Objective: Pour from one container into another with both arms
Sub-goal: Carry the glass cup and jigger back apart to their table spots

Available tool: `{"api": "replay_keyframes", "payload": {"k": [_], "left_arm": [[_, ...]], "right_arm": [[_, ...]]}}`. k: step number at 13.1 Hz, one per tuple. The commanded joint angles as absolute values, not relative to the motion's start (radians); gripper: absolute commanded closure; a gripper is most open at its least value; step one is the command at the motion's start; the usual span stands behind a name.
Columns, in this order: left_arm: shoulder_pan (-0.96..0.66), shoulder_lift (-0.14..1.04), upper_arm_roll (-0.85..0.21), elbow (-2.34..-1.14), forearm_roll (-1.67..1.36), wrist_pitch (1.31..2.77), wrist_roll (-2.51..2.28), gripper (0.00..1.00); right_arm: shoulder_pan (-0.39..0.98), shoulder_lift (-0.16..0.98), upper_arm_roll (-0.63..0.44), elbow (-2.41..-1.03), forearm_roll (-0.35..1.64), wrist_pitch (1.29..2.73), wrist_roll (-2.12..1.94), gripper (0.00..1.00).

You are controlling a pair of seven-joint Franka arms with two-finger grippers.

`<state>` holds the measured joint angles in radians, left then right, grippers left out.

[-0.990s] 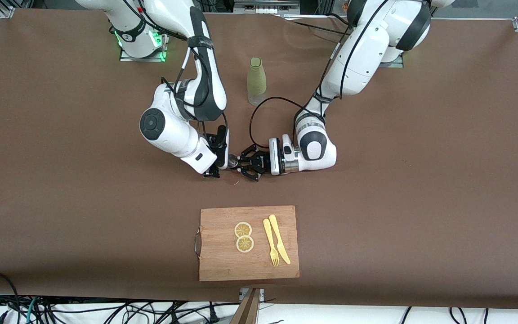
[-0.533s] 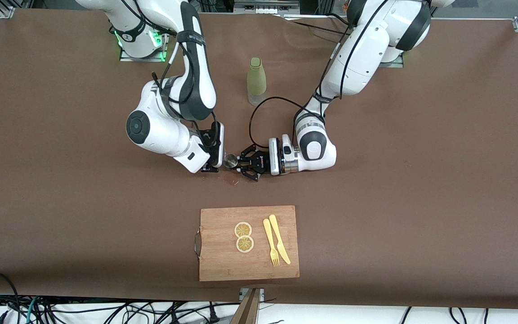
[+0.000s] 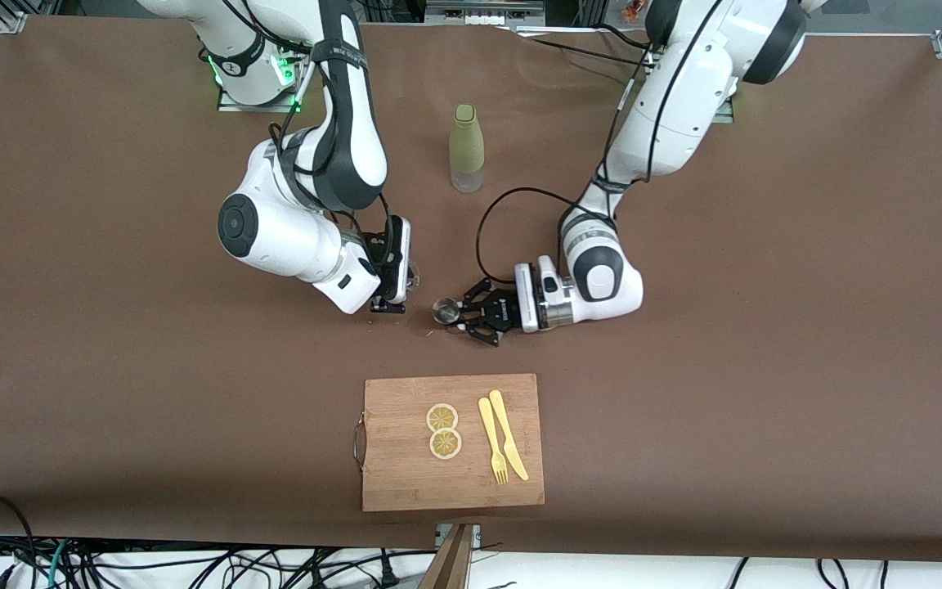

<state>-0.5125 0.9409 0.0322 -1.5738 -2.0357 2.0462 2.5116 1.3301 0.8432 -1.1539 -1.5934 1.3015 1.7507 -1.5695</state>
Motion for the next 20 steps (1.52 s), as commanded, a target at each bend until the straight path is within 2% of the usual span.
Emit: {"api": "replay_keyframes", "payload": {"k": [1,3,6,8,11,12,16,20], "left_arm": [[-0.43,0.819,0.015,-1.738,-1.961,1.998,2.595,1.0],[-0.365,0.798,0.017,-1.801,-1.921,1.915,2.634,1.0],[-0.24,0.694,0.04,-1.965,-1.753,1.812,2.64,1.0],[-0.149,0.684,0.092,-1.97,-1.569,1.696,2.641,1.0],[-0.082,0.669,0.266,-1.965,-1.375,1.531,2.687,1.0],[-0.049,0.669,0.296,-1.964,-1.335,1.498,2.712,1.0],[0.073,0.69,0.362,-1.96,-1.163,1.388,2.802,1.0],[0.126,0.747,0.416,-1.951,-1.112,1.307,2.989,1.0]], "right_arm": [[1.269,0.825,-1.166,-1.565,1.356,1.657,-1.562,0.93],[1.201,0.805,-1.152,-1.534,1.38,1.612,-1.572,0.93],[1.096,0.807,-1.149,-1.511,1.472,1.502,-1.63,0.93],[1.016,0.805,-1.111,-1.511,1.522,1.432,-1.713,0.93],[0.898,0.805,-1.08,-1.508,1.586,1.306,-1.856,0.93],[0.85,0.81,-1.059,-1.508,1.595,1.269,-1.926,0.93],[0.672,0.856,-0.97,-1.509,1.585,1.175,-2.243,0.93],[0.491,0.974,-0.827,-1.512,1.58,1.108,-2.511,0.92]]}}
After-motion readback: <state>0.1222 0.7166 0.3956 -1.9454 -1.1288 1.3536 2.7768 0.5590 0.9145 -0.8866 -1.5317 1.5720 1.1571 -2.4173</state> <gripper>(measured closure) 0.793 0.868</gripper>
